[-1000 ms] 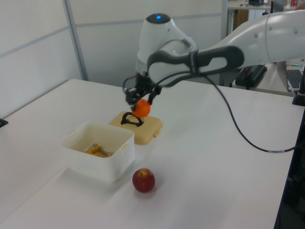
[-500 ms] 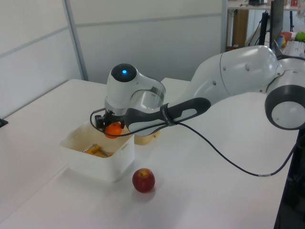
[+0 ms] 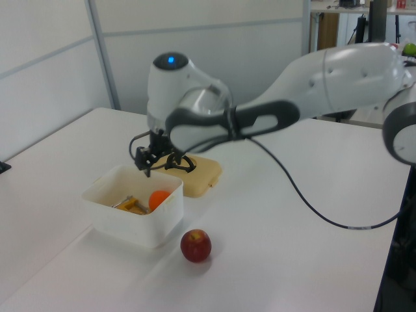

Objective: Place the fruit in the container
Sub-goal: 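Open the gripper to release the orange into the container, then move the gripper to the red apple and grasp it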

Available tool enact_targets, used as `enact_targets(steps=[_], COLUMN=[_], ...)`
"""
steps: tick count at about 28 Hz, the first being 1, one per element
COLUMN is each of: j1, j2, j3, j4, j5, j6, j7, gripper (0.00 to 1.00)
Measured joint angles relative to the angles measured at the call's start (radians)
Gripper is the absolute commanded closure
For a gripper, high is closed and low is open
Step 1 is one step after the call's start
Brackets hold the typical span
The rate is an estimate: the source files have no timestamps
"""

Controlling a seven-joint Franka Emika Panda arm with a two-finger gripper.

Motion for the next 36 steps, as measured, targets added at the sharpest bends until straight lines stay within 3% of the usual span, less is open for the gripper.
enact_targets(steps=[4, 11, 15, 20, 24, 29, 30, 31, 33, 34, 36], j1=[0.000, 0.005, 0.033, 0.059, 0.061, 0.060, 0.059, 0.059, 0.058, 0.057, 0.057], j2=[-0.081, -0.123, -0.115, -0.101, -0.075, -0.029, -0.024, -0.020, -0.012, -0.009, -0.005], j3=[0.002, 0.052, 0.073, 0.076, 0.076, 0.073, 0.073, 0.072, 0.072, 0.072, 0.072], j4=[-0.037, -0.185, -0.289, -0.382, -0.411, -0.413, -0.413, -0.413, -0.413, -0.413, -0.413], j5=[0.084, 0.092, 0.070, 0.009, -0.031, -0.046, -0.049, -0.052, -0.056, -0.057, -0.059], j6=[-0.154, -0.149, -0.050, 0.062, 0.117, 0.162, 0.166, 0.170, 0.174, 0.174, 0.176], j7=[-0.179, -0.224, -0.221, -0.183, -0.155, -0.153, -0.153, -0.153, -0.152, -0.152, -0.151], gripper=[0.00, 0.00, 0.00, 0.00, 0.00, 0.02, 0.11, 0.26, 0.71, 1.00, 1.00])
